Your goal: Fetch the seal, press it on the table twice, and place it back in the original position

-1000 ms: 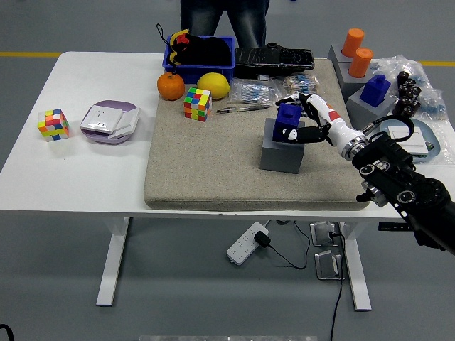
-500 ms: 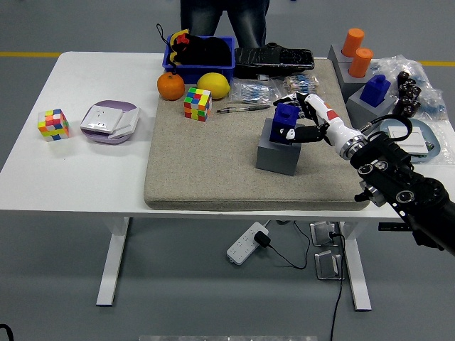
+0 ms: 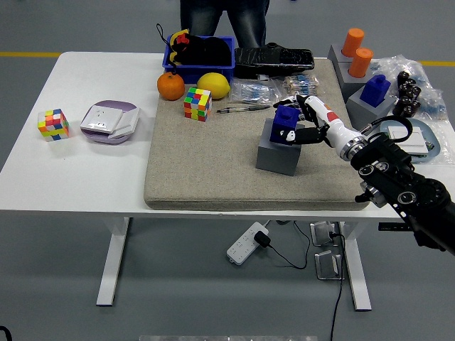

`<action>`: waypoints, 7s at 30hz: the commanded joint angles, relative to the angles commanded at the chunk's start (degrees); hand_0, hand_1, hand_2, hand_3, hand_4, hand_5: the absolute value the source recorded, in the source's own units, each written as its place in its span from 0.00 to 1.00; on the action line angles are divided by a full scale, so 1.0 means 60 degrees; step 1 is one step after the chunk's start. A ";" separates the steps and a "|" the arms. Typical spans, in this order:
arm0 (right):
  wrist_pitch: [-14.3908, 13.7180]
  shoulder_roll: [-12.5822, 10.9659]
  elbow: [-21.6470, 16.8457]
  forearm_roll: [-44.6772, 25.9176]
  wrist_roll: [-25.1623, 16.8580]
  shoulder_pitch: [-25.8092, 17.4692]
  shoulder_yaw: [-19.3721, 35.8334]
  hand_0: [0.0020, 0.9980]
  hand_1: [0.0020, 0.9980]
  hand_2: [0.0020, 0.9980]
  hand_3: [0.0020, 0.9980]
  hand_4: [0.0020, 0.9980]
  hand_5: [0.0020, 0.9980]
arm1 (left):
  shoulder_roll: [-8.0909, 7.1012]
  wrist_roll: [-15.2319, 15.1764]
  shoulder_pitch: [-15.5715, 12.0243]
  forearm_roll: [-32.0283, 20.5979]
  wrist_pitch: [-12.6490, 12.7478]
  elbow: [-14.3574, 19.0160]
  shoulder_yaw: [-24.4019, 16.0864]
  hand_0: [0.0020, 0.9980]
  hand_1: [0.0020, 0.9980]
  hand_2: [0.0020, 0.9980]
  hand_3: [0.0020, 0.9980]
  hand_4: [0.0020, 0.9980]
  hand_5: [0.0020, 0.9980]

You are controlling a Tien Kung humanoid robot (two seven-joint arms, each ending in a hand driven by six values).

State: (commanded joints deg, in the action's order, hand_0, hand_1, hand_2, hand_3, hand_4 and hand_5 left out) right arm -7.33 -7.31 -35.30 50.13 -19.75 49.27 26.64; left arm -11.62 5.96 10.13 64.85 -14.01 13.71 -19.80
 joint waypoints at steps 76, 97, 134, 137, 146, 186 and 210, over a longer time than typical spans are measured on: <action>0.0029 0.0091 0.0079 -0.0054 0.0293 0.0084 -0.0149 0.63 0.52 0.54 0.62 0.87 0.00 | -0.0022 0.0011 -0.0048 -0.0088 -0.0044 -0.0014 0.0015 0.82 0.79 0.75 0.81 0.70 0.34; 0.0194 0.0071 0.0072 -0.0060 0.0254 0.0086 -0.0087 0.91 0.89 0.86 0.85 1.00 0.08 | -0.0014 0.0009 -0.0059 -0.0091 -0.0050 -0.0022 0.0024 0.82 0.79 0.75 0.81 0.70 0.33; 0.1440 -0.2168 -0.2808 0.2876 0.2140 -0.1491 0.2662 1.00 1.00 1.00 1.00 1.00 0.44 | -0.0035 0.0010 -0.0131 0.0021 -0.0040 -0.0021 -0.0316 0.82 0.79 0.75 0.81 0.70 0.33; 0.1514 -0.2542 -0.3244 0.3119 0.2330 -0.1928 0.3100 1.00 1.00 1.00 1.00 1.00 0.44 | -0.0025 0.0017 -0.0130 0.0029 -0.0038 -0.0018 -0.0330 0.82 0.79 0.75 0.81 0.70 0.33; 0.1493 -0.3228 -0.4189 0.3746 0.2473 -0.3471 0.4749 1.00 1.00 0.99 1.00 1.00 0.40 | -0.0075 -0.0015 -0.0171 0.0104 0.0038 -0.0023 -0.0405 0.82 0.79 0.75 0.81 0.69 0.33; 0.1524 -0.3057 -0.5460 0.4290 0.3124 -0.5873 0.8742 0.92 0.84 0.80 0.78 1.00 0.47 | -0.0162 -0.0039 -0.0255 0.0350 0.0210 -0.0018 -0.0690 0.82 0.79 0.75 0.81 0.69 0.34; 0.1529 -0.2773 -0.5579 0.4240 0.3358 -0.6141 0.8885 0.88 0.75 0.75 0.74 0.94 0.38 | -0.0156 0.0104 -0.0227 0.0453 0.0217 -0.0049 -0.0834 0.82 0.79 0.75 0.81 0.68 0.35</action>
State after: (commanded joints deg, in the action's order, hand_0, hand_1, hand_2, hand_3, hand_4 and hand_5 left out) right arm 1.85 -23.95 -68.77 75.57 0.40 12.43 79.95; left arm -12.55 6.59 8.76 67.56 -12.71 13.41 -24.80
